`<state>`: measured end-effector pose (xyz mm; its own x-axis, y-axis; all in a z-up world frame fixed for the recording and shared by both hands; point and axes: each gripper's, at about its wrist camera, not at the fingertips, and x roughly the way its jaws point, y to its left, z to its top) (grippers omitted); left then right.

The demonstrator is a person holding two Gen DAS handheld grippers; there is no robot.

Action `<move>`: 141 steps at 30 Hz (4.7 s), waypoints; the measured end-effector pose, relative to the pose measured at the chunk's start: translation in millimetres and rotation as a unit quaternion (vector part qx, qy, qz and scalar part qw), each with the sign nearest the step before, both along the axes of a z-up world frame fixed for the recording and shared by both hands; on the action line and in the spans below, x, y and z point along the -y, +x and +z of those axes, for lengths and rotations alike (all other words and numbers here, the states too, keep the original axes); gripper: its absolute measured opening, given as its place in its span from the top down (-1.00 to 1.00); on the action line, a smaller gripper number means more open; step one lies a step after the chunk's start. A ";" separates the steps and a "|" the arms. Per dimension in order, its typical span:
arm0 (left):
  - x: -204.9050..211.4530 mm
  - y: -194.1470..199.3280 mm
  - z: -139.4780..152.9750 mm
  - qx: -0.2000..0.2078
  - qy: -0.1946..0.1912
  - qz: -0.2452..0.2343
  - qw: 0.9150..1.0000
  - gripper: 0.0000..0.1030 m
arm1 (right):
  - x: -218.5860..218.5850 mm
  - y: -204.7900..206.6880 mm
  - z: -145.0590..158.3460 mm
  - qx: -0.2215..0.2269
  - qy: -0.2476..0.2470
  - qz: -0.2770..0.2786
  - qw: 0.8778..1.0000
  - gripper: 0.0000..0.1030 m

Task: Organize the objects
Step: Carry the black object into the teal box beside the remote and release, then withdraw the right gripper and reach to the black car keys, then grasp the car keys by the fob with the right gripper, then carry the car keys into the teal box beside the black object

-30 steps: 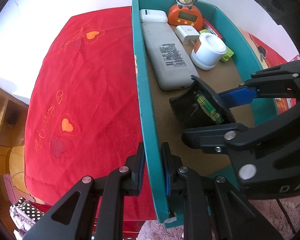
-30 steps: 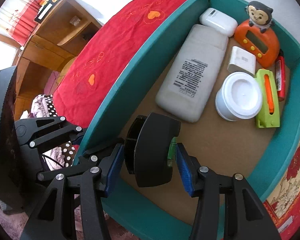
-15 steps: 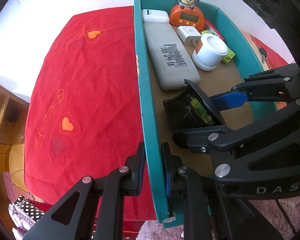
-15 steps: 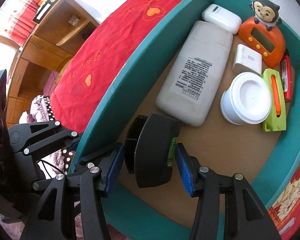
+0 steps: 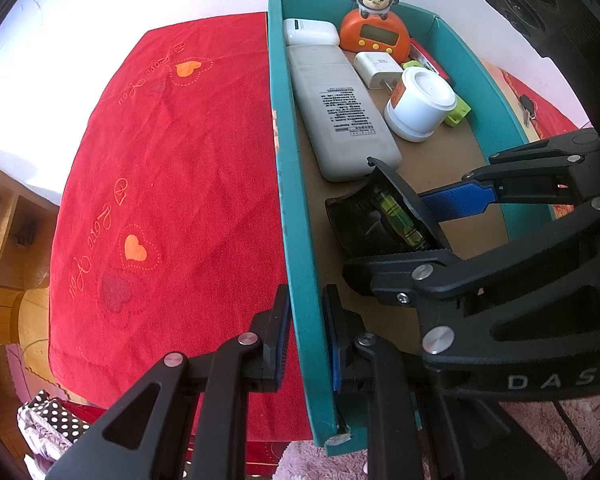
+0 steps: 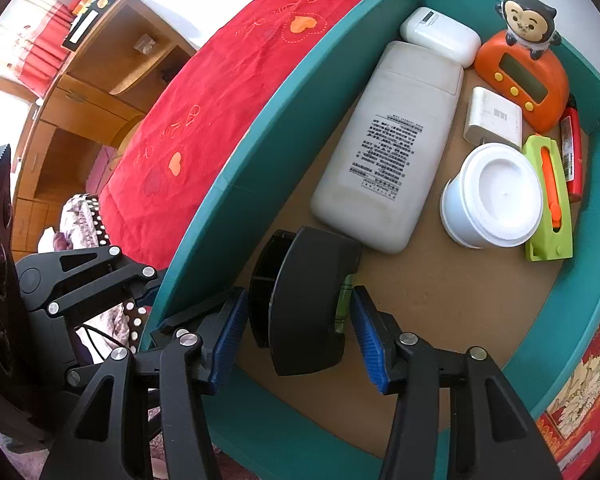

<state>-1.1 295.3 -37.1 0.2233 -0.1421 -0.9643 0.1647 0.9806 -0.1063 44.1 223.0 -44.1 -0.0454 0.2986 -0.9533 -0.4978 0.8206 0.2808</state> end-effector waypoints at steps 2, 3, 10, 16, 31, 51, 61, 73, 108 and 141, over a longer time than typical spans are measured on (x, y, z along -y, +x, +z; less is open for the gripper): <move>-0.1 -0.1 0.0 0.000 0.000 0.000 1.000 0.71 | -1.0 0.0 0.1 0.001 -0.004 0.001 1.000 -0.04; 0.0 -0.1 0.0 0.000 0.000 0.000 1.000 0.71 | -1.5 -0.4 0.1 0.002 -0.006 0.002 1.000 -0.05; 0.0 0.2 0.0 0.000 0.000 -0.001 1.000 0.71 | -0.5 -3.2 7.9 0.013 -0.005 0.001 1.000 -0.09; -0.2 -0.4 0.0 0.000 0.000 -0.001 1.000 0.71 | 0.8 -5.1 17.0 0.025 -0.002 0.009 1.000 -0.16; -0.3 -0.5 -0.3 0.001 0.001 -0.001 1.000 0.71 | 44.6 -8.4 38.2 0.053 0.011 -0.026 0.998 -0.16; 1.5 -4.2 0.0 0.019 0.007 -0.027 0.999 0.71 | 227.5 -15.0 67.6 0.111 -0.039 -0.219 0.969 -0.17; 3.7 -7.2 0.0 0.024 0.016 -0.021 0.999 0.72 | 314.7 36.7 37.0 0.086 -0.084 -0.291 0.949 -0.17; 4.2 -16.2 -0.3 0.038 0.010 -0.015 0.999 0.71 | 346.2 91.5 20.7 0.089 -0.061 -0.331 0.937 -0.17; 9.2 -25.1 3.0 0.047 0.019 -0.017 0.999 0.72 | 278.3 9.7 14.8 0.071 -0.033 -0.291 0.954 0.15; 8.9 -30.5 4.4 0.056 0.014 -0.025 0.998 0.72 | 235.8 -27.2 52.7 0.146 -0.074 -0.263 0.951 0.56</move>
